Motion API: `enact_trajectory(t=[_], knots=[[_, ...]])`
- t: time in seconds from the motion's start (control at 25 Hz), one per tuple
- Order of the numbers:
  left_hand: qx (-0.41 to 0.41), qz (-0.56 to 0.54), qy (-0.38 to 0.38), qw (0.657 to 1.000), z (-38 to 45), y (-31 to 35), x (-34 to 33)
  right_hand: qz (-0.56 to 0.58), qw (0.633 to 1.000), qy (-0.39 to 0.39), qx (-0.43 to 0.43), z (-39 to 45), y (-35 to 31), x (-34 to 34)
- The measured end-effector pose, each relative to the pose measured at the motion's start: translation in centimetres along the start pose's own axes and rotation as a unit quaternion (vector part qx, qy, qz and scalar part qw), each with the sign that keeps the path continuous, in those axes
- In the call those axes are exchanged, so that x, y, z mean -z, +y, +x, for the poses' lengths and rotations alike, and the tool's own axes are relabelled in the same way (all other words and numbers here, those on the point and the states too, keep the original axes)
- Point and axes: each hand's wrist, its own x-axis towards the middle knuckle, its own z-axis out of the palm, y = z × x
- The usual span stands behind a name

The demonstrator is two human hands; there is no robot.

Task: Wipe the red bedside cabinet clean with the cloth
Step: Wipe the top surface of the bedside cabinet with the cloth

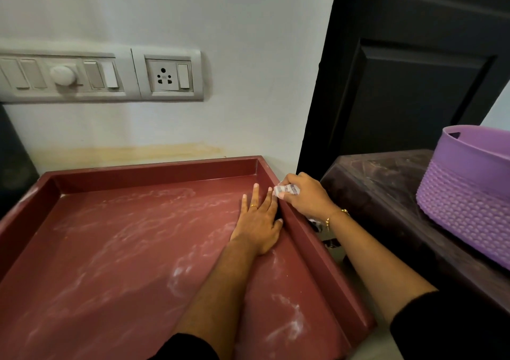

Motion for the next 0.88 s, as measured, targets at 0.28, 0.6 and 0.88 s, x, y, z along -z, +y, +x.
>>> enact_trajectory(t=[0.28,0.6,0.88], knots=[[-0.004,-0.111,0.034,0.993,0.2,-0.5,0.8,-0.079,0.994,0.026,-0.077,3.3,-1.6,-1.5],[0.017,0.022,0.011,1.0,3.8,-4.2,1.8,-0.062,0.993,0.031,-0.095,5.4,-1.7,-2.1],[-0.014,0.008,0.002,1.0,4.6,-4.7,0.6,-0.039,0.999,-0.003,0.001,5.7,-0.7,-1.3]])
